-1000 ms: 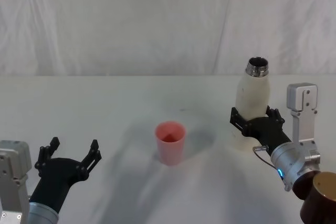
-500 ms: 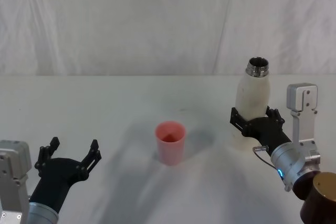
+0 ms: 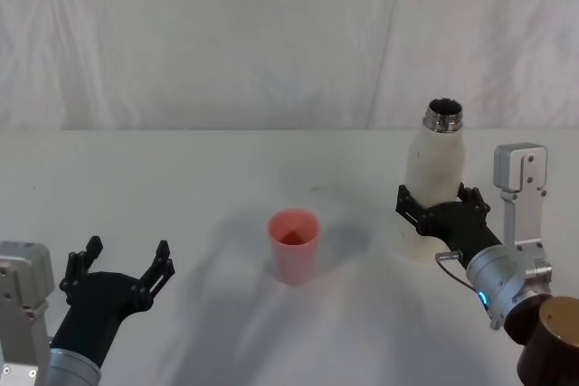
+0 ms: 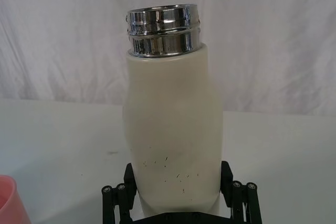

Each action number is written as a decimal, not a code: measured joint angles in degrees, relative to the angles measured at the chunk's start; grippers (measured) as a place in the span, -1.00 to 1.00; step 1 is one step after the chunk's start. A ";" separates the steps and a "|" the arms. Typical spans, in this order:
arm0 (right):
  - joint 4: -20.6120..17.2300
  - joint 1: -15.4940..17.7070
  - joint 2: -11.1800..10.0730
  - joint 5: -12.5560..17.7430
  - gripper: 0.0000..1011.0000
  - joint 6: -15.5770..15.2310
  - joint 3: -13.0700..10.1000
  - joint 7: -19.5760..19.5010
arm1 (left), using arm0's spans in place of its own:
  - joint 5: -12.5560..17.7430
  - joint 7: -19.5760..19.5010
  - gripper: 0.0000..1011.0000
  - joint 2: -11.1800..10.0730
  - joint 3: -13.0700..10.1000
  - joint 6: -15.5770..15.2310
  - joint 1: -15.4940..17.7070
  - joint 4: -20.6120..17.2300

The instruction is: Grasp the thermos with one hand and pour water into the cup lid.

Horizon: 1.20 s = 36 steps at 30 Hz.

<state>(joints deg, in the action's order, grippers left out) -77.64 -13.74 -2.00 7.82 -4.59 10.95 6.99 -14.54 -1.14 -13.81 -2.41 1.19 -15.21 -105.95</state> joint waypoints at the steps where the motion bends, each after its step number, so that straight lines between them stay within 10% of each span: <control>1: -0.01 0.00 0.00 0.00 0.90 0.00 0.00 0.00 | 0.00 0.00 0.98 0.00 0.00 0.00 0.00 0.00; 13: -1.45 -0.25 -1.52 -4.02 0.90 2.08 2.02 -0.24 | 0.00 0.00 0.98 0.00 0.00 0.00 0.00 0.00; 25: -4.86 -1.13 -7.65 -19.69 0.90 5.03 7.45 -1.44 | 0.00 0.00 0.98 0.00 0.00 0.00 0.00 0.00; 36: -5.63 -1.51 -9.92 -27.72 0.90 5.58 9.31 -1.44 | 0.00 0.00 0.98 0.00 0.00 0.00 0.00 0.00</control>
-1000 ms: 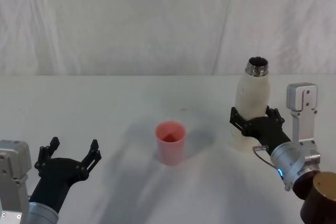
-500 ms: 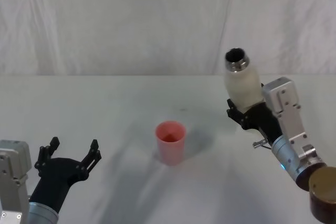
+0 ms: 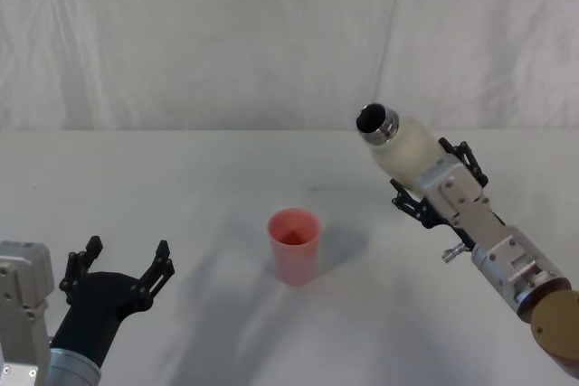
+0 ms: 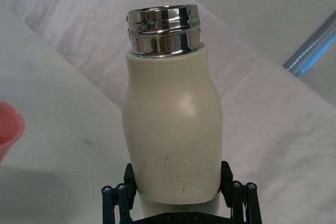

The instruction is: Grasp the thermos with one hand and pour water into the cup lid.

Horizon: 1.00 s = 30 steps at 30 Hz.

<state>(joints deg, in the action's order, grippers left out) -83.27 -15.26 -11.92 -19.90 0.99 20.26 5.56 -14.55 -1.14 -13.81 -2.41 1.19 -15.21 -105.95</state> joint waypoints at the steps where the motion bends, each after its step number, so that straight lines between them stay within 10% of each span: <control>1: 0.00 -0.01 -0.28 -0.88 0.90 0.19 0.19 0.01 | 0.00 0.00 0.98 0.00 0.00 0.00 0.00 0.00; 30: -0.38 0.51 -4.29 -13.81 0.90 -0.07 2.40 -1.53 | 0.00 0.00 0.98 0.00 0.00 0.00 0.00 0.00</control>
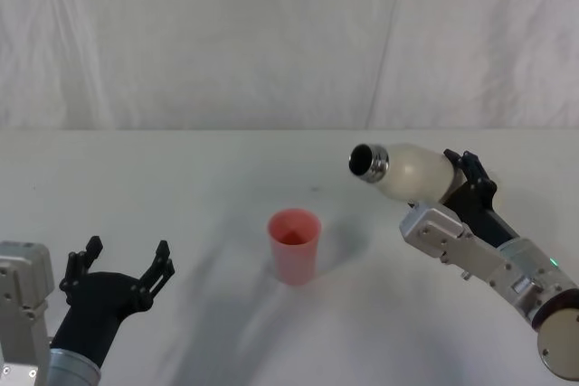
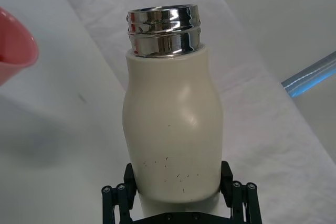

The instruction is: Grasp the thermos with one hand and pour water into the cup lid.

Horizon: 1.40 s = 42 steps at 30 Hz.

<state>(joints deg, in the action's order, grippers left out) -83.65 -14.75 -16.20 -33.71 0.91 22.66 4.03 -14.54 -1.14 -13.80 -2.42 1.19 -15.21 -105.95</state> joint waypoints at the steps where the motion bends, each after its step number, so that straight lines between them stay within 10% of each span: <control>1: 0.07 -0.01 -0.01 -0.18 0.90 -0.03 0.04 -0.06 | 0.00 0.00 0.98 0.00 0.00 0.00 0.00 0.00; 42: 6.14 -5.39 0.63 -8.58 0.90 1.63 5.05 -3.12 | 0.00 0.00 0.98 0.00 0.00 0.00 0.00 0.00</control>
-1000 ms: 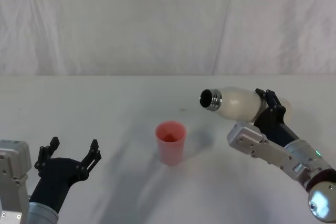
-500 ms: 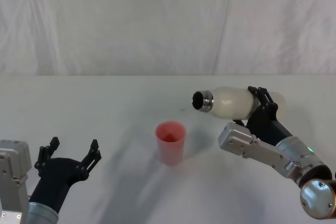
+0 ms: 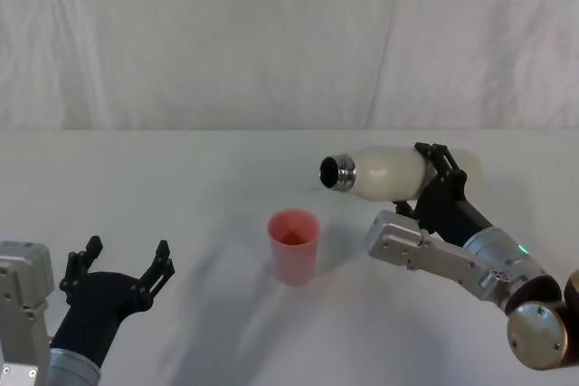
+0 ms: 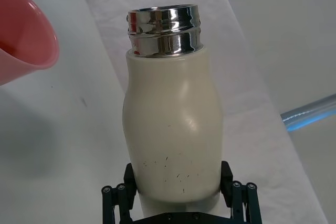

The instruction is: Grasp the thermos with one hand and pour water into the cup lid.

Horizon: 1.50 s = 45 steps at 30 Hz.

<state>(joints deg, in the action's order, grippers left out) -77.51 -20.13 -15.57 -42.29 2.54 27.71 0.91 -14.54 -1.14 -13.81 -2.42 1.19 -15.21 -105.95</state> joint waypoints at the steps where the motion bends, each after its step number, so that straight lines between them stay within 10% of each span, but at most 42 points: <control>1: 0.07 -0.09 -0.03 -0.10 0.90 0.08 0.11 -0.03 | 0.00 0.00 0.98 0.00 0.00 0.00 0.00 0.00; 45: 4.17 -4.32 -0.26 -5.70 0.90 0.36 4.73 -2.94 | 0.00 0.00 0.98 0.00 0.00 0.00 0.00 0.00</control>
<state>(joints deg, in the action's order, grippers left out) -73.35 -24.45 -15.84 -47.99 2.90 32.44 -2.03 -14.54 -1.14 -13.81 -2.41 1.19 -15.21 -105.95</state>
